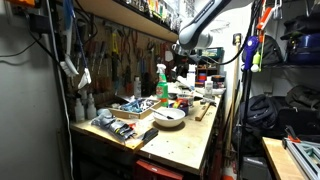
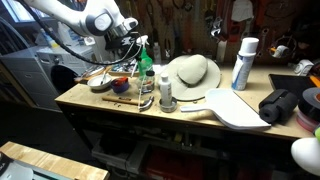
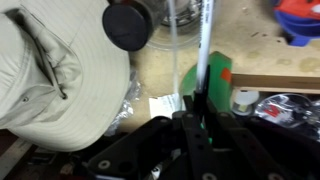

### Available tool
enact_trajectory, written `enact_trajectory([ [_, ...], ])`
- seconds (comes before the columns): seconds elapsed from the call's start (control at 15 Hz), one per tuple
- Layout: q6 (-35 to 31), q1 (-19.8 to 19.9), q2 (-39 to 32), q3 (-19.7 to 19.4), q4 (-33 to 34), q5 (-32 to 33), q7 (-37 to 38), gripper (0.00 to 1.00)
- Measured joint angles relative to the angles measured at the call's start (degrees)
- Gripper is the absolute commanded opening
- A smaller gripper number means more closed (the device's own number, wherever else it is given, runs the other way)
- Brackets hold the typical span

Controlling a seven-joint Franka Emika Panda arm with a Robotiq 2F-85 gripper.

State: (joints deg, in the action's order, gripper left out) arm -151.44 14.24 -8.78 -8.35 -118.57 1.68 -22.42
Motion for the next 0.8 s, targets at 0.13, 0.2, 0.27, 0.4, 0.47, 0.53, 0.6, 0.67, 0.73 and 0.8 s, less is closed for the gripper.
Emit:
enact_trajectory([
  [0.13, 2.2, 0.4, 4.8, 2.4, -3.1, -9.5, -7.8, 0.03],
  [0.2, 3.5, -0.1, 6.8, 3.3, -4.5, -14.0, -11.1, 0.03],
  [0.27, 5.0, -0.8, 8.6, 3.9, -5.7, -18.1, -14.2, 0.03],
  [0.4, 8.7, -3.2, 11.6, 4.2, -7.7, -24.3, -19.7, 0.03],
  [0.47, 10.2, -4.6, 12.8, 4.2, -8.8, -26.4, -22.2, 0.03],
  [0.53, 10.5, -6.1, 13.7, 4.2, -9.8, -27.7, -24.4, 0.03],
  [0.6, 10.5, -7.6, 14.3, 4.3, -10.6, -27.8, -26.0, 0.03],
  [0.67, 9.8, -8.9, 14.5, 4.4, -11.4, -27.8, -27.1, 0.03],
  [0.73, 8.6, -10.2, 14.4, 4.7, -12.1, -27.8, -28.0, 0.03],
  [0.8, 6.7, -11.3, 14.2, 5.0, -12.9, -27.8, -29.1, 0.03],
])
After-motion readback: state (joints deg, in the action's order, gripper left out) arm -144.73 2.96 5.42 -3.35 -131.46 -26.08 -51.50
